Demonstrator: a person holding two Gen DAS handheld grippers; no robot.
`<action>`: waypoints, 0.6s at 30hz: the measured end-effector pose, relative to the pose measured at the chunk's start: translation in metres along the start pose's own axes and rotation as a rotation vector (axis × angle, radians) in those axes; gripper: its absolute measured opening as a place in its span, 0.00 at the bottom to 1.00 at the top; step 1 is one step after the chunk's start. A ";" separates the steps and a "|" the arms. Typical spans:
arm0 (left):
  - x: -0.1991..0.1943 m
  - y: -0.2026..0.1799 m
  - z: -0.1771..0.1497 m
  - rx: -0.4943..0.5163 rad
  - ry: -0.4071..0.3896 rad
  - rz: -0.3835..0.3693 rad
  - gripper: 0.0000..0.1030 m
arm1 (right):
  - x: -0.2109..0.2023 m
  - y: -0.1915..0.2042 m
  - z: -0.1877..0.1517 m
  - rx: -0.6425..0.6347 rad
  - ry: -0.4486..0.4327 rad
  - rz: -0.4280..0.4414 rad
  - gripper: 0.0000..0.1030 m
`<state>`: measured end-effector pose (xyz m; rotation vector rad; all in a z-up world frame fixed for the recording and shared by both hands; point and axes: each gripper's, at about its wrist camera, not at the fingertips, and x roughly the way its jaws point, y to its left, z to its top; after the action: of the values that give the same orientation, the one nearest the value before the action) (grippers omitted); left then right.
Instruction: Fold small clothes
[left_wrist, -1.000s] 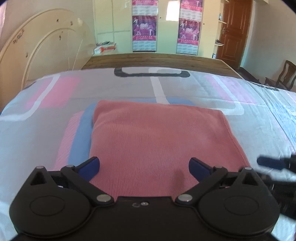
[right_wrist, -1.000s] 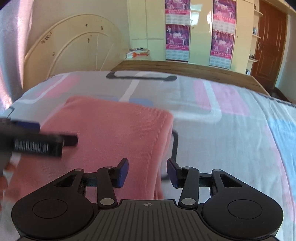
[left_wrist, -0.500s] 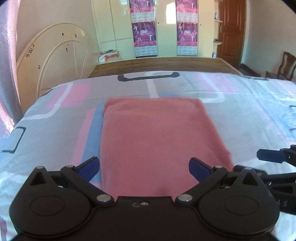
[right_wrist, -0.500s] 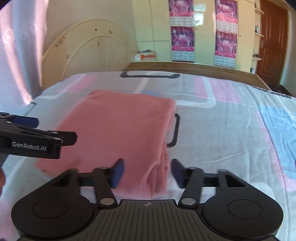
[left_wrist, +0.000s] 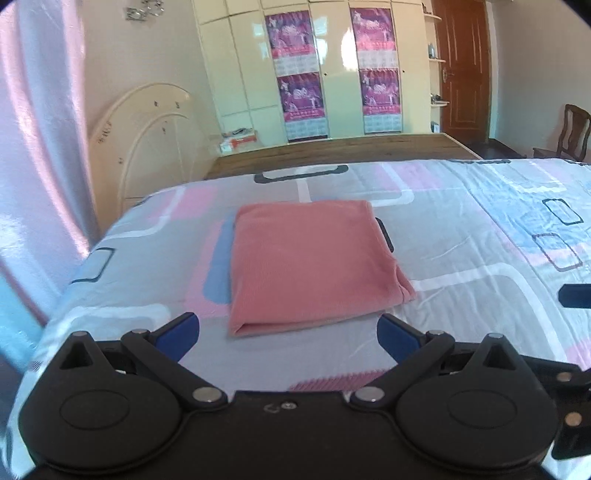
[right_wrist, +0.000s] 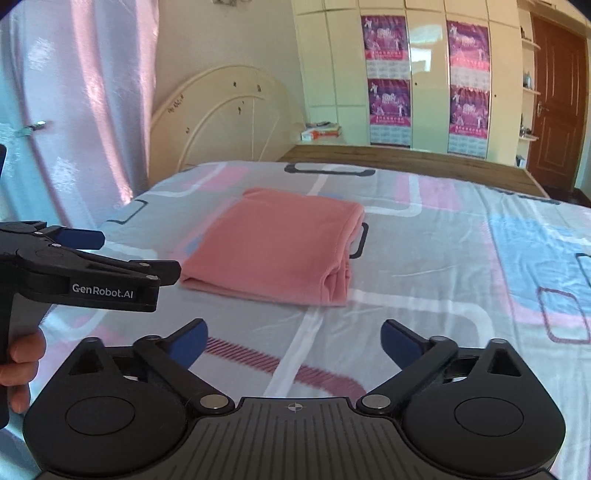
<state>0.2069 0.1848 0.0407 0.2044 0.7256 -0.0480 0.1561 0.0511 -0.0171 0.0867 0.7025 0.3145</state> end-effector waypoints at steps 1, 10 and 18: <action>-0.009 0.001 -0.001 -0.023 0.008 -0.005 0.99 | -0.011 0.004 -0.003 0.001 -0.011 -0.003 1.00; -0.068 0.016 -0.020 -0.122 0.028 0.024 0.99 | -0.081 0.038 -0.009 0.032 -0.076 -0.089 1.00; -0.104 0.025 -0.036 -0.147 0.018 0.041 0.99 | -0.110 0.058 -0.012 0.043 -0.129 -0.159 1.00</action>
<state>0.1082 0.2137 0.0880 0.0798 0.7390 0.0463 0.0549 0.0710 0.0527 0.0909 0.5845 0.1403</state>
